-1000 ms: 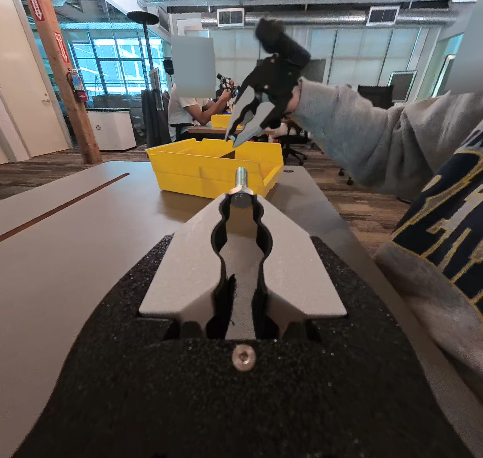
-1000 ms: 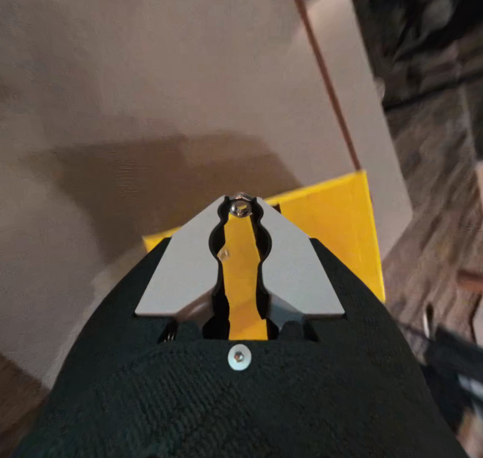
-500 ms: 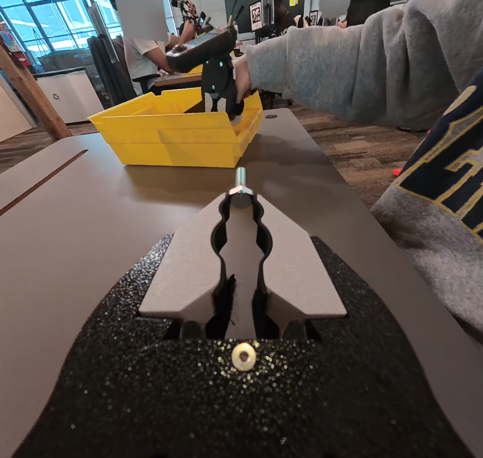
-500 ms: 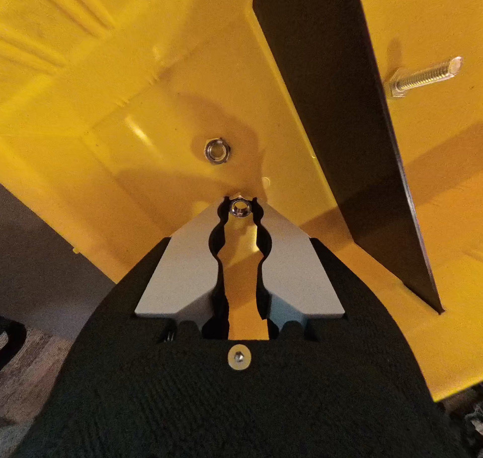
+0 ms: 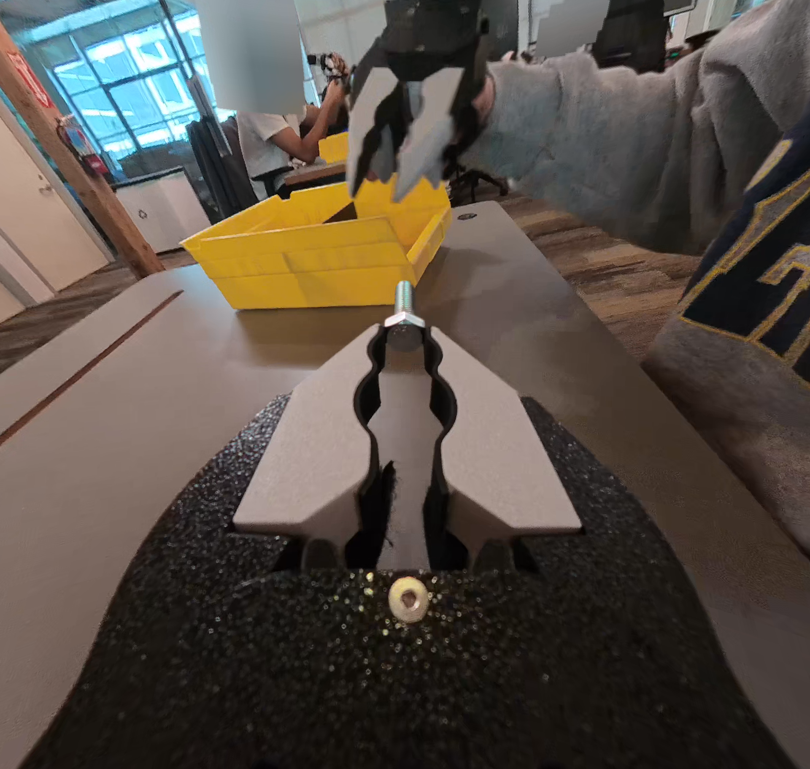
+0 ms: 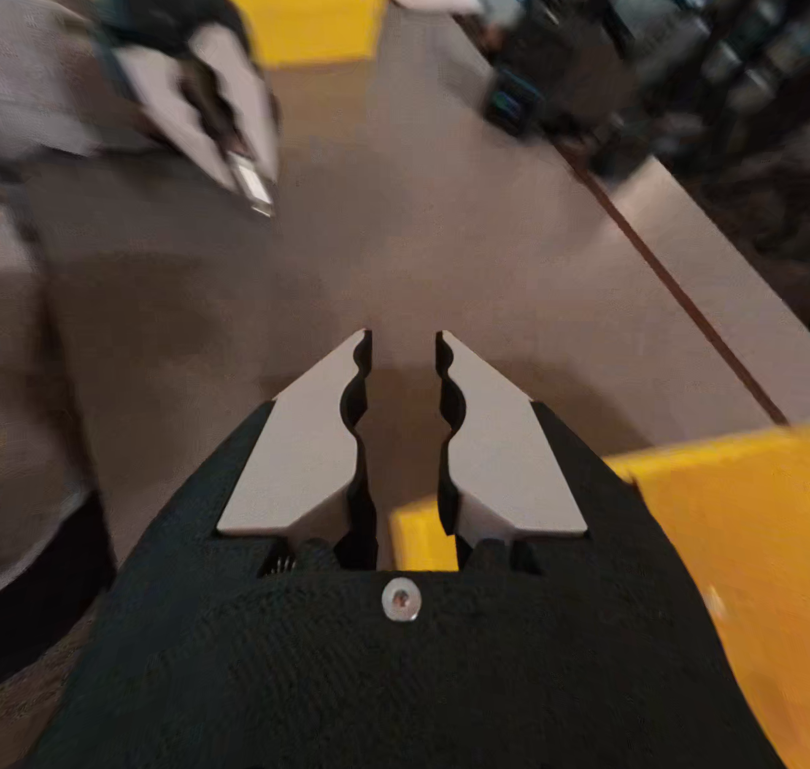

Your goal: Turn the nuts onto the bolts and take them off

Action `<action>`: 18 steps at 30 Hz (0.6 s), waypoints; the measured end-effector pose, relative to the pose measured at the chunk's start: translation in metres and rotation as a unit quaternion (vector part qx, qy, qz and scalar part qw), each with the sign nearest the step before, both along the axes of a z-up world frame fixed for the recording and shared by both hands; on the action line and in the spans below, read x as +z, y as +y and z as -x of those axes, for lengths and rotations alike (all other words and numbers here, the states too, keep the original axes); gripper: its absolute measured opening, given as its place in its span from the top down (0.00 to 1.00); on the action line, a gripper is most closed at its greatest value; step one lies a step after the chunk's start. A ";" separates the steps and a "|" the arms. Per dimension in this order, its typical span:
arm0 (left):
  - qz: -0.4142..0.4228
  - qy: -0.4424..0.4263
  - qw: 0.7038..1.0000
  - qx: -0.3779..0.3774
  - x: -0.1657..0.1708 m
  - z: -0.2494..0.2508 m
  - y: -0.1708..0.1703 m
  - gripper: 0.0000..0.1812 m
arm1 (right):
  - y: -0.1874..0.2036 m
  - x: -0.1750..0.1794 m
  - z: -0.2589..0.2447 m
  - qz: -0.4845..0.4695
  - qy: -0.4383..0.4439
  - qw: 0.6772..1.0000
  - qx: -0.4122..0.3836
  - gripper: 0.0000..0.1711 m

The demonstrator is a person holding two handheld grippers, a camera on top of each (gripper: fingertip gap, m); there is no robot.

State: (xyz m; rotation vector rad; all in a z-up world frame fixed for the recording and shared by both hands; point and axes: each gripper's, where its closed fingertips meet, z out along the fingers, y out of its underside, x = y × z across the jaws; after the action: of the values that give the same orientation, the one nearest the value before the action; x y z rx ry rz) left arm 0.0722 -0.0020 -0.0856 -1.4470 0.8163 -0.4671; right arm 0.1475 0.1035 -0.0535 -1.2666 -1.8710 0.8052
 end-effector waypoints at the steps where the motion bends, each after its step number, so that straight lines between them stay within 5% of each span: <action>1: -0.003 -0.001 1.000 -0.011 0.001 -0.003 -0.003 0.92 | -0.044 0.005 0.008 0.024 0.033 0.995 0.090 0.84; 5: -0.010 -0.026 0.997 -0.071 0.007 -0.017 -0.018 0.92 | -0.105 -0.005 0.032 0.059 0.074 0.978 0.184 0.83; 18: -0.005 -0.058 0.995 -0.084 0.014 -0.019 -0.020 0.92 | -0.126 -0.016 0.054 0.034 0.152 0.969 0.190 0.93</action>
State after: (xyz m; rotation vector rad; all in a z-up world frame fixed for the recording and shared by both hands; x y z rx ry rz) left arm 0.0912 -0.0219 -0.0720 -1.3348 0.8479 -0.6679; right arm 0.0935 -0.0227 -0.0696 -0.7726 -1.8652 1.2008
